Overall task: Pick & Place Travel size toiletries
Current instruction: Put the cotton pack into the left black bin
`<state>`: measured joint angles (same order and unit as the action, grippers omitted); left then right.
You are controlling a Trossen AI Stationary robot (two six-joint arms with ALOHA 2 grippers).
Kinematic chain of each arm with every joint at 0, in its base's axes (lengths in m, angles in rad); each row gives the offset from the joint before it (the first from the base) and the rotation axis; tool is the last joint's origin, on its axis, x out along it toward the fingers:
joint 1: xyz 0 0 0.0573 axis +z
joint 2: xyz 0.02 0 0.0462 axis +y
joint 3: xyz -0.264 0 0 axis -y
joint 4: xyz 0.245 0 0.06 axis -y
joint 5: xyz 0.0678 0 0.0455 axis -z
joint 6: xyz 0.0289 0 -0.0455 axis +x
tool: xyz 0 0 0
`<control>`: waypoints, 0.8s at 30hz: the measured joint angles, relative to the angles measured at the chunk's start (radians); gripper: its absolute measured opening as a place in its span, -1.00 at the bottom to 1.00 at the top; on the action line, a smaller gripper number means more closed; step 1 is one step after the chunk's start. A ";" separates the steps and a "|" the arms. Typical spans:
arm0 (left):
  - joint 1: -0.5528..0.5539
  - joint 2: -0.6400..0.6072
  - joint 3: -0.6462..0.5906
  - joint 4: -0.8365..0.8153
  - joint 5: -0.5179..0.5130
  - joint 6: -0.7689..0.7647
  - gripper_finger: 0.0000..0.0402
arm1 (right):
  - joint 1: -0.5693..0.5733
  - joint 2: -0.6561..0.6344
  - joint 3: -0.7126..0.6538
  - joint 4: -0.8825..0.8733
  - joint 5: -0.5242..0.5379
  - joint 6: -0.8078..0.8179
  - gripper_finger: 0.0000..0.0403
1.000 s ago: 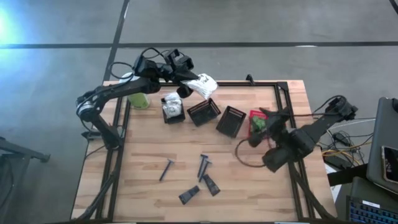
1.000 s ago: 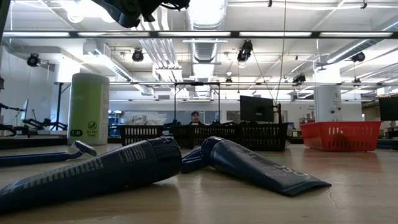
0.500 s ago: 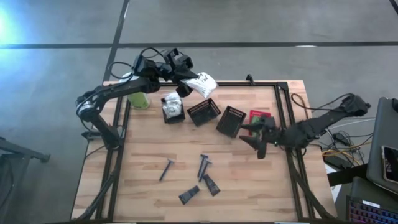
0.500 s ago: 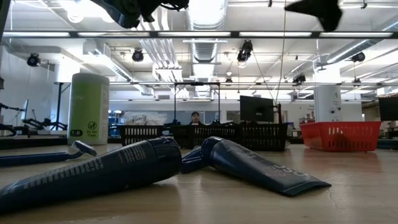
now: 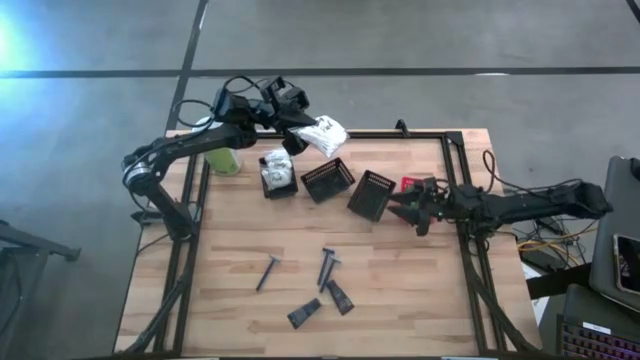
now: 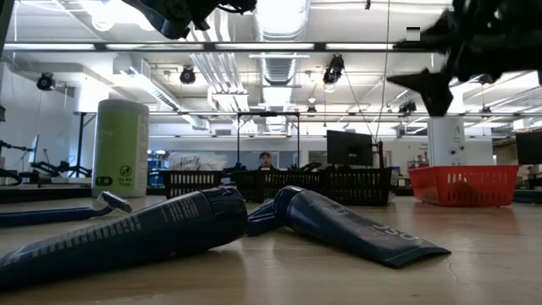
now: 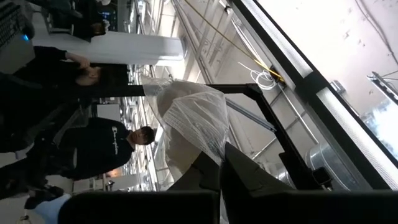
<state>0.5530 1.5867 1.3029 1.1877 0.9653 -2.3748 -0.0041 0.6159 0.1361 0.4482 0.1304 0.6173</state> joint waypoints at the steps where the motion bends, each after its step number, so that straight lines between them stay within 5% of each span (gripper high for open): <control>1: 0.002 0.000 0.000 0.003 0.004 0.007 -0.99 | -0.011 -0.015 -0.020 -0.001 0.001 -0.010 0.25; 6: 0.009 0.000 0.000 0.054 0.042 0.056 -0.99 | -0.040 -0.076 -0.126 -0.011 0.002 -0.006 0.27; 16: 0.028 0.000 0.000 0.164 0.166 0.183 -1.00 | -0.040 -0.086 -0.125 -0.341 0.019 0.016 0.40; 24: 0.028 0.000 0.000 0.271 0.235 0.227 -1.00 | -0.040 -0.079 -0.125 -0.382 0.019 0.015 0.52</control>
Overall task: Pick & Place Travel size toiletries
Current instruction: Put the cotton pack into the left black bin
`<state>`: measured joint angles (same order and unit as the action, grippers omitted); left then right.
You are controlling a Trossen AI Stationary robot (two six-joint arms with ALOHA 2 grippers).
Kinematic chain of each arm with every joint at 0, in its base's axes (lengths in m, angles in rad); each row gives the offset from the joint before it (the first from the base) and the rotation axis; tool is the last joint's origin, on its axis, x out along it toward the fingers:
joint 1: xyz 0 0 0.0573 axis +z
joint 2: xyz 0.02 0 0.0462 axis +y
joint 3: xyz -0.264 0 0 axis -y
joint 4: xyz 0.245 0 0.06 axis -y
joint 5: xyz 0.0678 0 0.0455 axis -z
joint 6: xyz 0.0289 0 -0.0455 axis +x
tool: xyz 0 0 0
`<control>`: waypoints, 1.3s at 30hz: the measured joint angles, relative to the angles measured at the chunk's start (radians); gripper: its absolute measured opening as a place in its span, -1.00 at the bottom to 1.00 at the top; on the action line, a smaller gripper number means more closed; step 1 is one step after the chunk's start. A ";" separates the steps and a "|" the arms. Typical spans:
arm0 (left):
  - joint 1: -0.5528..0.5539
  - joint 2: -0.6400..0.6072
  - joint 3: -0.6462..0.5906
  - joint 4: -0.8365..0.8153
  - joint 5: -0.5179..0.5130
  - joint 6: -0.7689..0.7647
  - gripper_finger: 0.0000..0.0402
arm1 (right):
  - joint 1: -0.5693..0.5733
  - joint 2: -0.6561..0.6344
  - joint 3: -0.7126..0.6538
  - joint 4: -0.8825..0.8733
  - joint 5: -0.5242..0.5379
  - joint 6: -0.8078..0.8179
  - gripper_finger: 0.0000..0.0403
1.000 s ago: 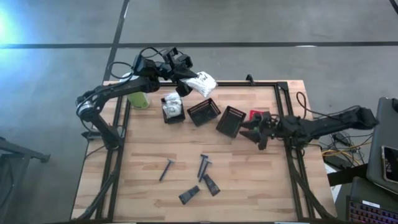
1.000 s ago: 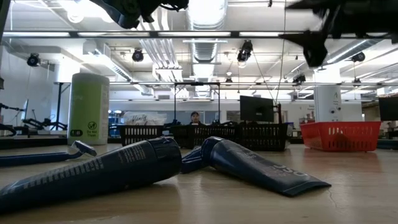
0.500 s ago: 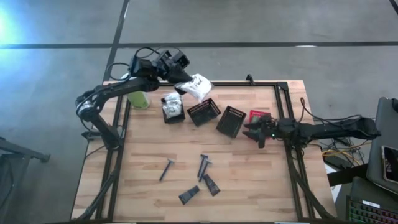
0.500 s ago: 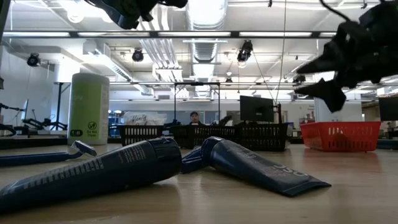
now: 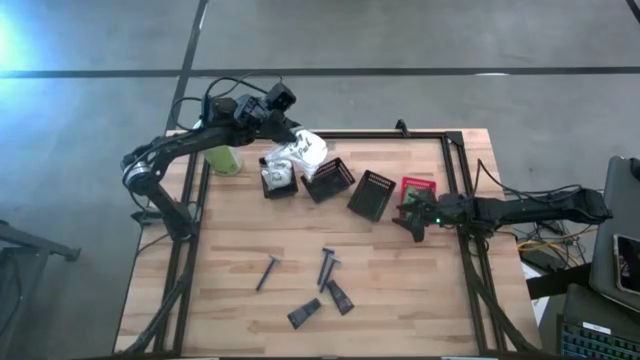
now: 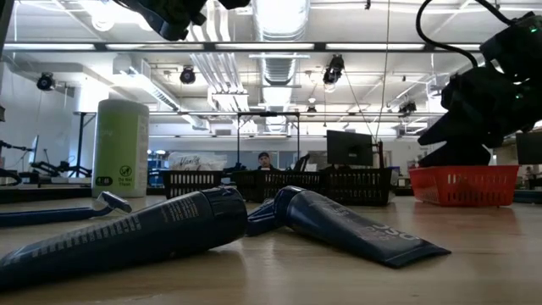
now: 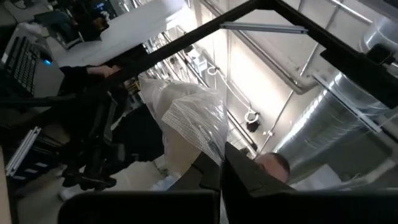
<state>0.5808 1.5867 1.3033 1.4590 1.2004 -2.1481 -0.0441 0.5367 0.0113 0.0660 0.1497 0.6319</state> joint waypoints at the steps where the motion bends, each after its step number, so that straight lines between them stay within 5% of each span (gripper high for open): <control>1: 0.000 0.000 0.000 0.001 0.005 0.002 -1.00 | 0.000 0.000 0.000 0.000 0.000 0.000 0.53; 17: -0.001 0.000 0.000 -0.004 0.199 0.089 -1.00 | 0.000 0.000 0.000 0.001 0.003 0.000 0.74; 26: 0.008 0.008 0.000 -0.098 0.369 0.355 -0.96 | 0.000 0.000 0.000 -0.004 0.003 0.000 0.69; 33: 0.030 0.008 -0.023 -0.109 0.370 0.648 -0.97 | 0.000 0.001 -0.001 -0.007 0.003 0.000 0.58; 39: 0.034 0.008 -0.065 -0.112 0.370 0.668 -0.98 | 0.000 0.001 -0.001 -0.007 0.003 0.001 0.49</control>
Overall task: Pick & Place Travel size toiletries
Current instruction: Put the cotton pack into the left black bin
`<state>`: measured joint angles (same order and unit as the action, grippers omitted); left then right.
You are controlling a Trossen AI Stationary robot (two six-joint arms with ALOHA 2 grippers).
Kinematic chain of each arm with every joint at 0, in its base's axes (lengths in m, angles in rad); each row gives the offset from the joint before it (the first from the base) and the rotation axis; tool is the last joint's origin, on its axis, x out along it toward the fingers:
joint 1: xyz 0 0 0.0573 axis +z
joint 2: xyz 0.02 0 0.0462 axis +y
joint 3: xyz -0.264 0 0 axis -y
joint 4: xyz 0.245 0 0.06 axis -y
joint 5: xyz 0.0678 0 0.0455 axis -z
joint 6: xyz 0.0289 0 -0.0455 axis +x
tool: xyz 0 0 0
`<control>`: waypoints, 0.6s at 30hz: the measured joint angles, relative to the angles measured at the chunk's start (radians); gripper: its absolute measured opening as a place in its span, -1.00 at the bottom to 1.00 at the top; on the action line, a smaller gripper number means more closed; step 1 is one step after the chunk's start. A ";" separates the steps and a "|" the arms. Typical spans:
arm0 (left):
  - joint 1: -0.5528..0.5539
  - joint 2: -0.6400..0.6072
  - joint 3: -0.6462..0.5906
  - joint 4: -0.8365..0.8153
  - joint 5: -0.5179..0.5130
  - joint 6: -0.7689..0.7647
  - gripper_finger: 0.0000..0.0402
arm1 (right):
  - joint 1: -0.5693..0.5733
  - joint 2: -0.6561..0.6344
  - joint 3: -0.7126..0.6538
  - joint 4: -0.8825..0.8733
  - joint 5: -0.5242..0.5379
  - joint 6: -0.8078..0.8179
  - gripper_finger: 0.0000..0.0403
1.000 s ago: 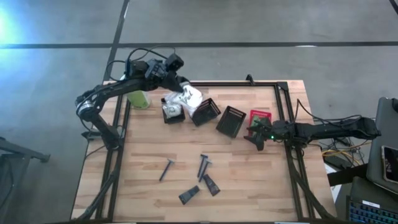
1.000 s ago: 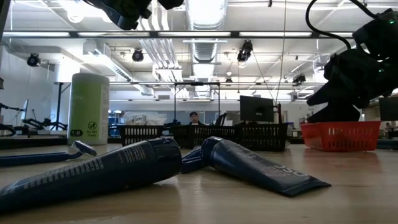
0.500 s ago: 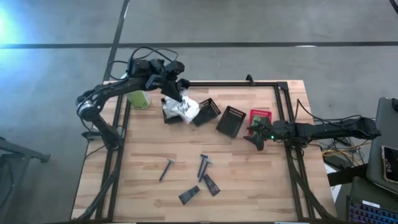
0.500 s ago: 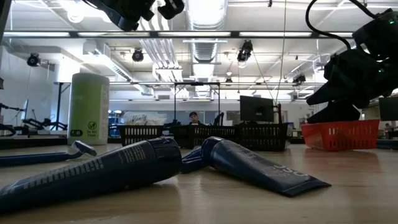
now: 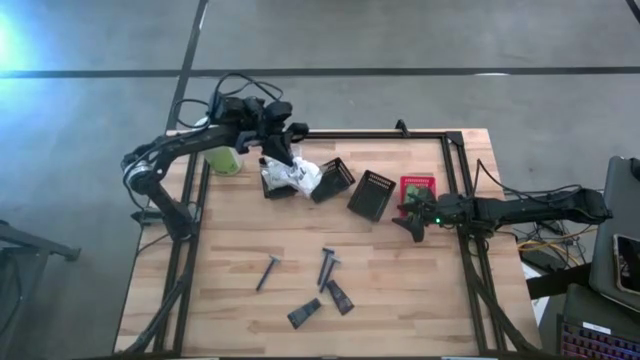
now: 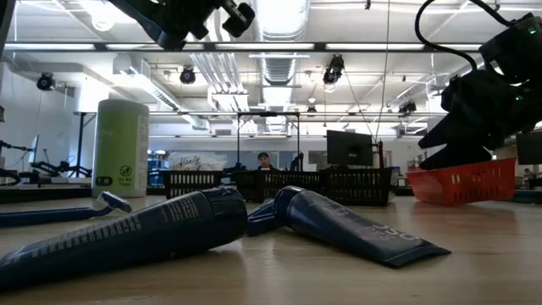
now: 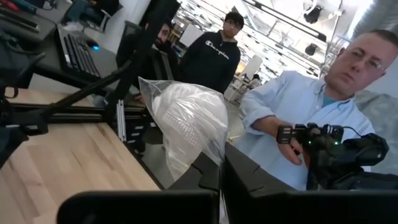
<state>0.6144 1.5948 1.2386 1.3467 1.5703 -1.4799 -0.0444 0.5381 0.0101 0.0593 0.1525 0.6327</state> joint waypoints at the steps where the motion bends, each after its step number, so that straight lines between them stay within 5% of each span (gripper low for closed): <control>1: 0.001 0.000 -0.007 -0.002 0.001 0.010 -0.99 | 0.000 0.000 0.000 0.000 0.000 0.000 0.48; 18: 0.039 0.000 -0.173 -0.054 0.000 0.223 -0.99 | 0.000 0.000 0.000 0.003 0.000 0.000 0.29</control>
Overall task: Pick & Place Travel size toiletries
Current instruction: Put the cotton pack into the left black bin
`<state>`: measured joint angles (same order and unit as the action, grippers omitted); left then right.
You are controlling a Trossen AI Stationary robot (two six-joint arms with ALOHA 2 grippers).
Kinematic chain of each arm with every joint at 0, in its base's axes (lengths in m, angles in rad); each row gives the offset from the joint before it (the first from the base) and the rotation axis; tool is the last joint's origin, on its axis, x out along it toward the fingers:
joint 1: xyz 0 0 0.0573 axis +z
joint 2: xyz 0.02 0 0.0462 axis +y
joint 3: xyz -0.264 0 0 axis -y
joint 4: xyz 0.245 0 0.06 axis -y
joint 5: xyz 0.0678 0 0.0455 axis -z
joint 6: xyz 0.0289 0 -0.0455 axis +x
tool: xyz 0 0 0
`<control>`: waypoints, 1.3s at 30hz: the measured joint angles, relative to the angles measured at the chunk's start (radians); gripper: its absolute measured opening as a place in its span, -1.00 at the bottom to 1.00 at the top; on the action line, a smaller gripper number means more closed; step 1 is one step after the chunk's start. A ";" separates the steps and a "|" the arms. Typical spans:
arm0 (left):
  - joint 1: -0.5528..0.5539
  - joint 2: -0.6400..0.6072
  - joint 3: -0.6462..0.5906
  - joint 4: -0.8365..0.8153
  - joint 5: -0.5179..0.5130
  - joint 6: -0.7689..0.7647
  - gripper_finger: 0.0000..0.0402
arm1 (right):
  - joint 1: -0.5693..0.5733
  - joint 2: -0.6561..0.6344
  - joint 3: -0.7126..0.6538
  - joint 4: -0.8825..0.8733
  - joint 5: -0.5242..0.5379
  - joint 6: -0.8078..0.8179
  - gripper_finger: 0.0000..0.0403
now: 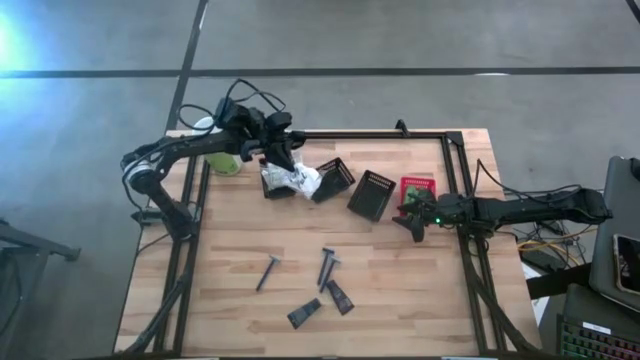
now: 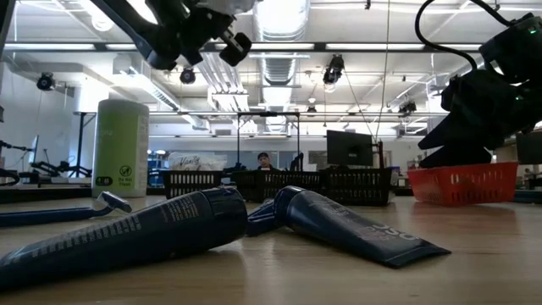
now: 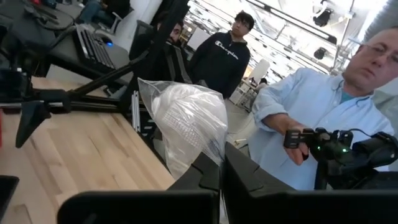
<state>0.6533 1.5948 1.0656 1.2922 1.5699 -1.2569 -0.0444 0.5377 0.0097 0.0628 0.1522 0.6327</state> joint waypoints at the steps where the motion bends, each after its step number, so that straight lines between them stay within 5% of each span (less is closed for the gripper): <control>1: 0.000 0.000 -0.005 0.000 -0.008 0.014 -0.99 | 0.000 0.000 0.000 0.000 0.000 0.000 0.28; 8: -0.001 0.000 -0.009 0.002 -0.007 0.268 -0.99 | 0.000 0.000 0.000 0.000 0.000 0.000 0.21; 29: -0.044 -0.006 -0.020 -0.015 0.001 0.456 -1.00 | 0.000 0.000 0.000 0.002 -0.004 0.000 0.20; 39: -0.061 -0.025 0.087 -0.351 -0.020 0.641 -1.00 | 0.000 0.000 0.001 0.004 -0.004 0.000 0.36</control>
<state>0.5919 1.5698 1.1522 0.9416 1.5500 -0.6155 -0.0441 0.5373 0.0103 0.0666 0.1480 0.6323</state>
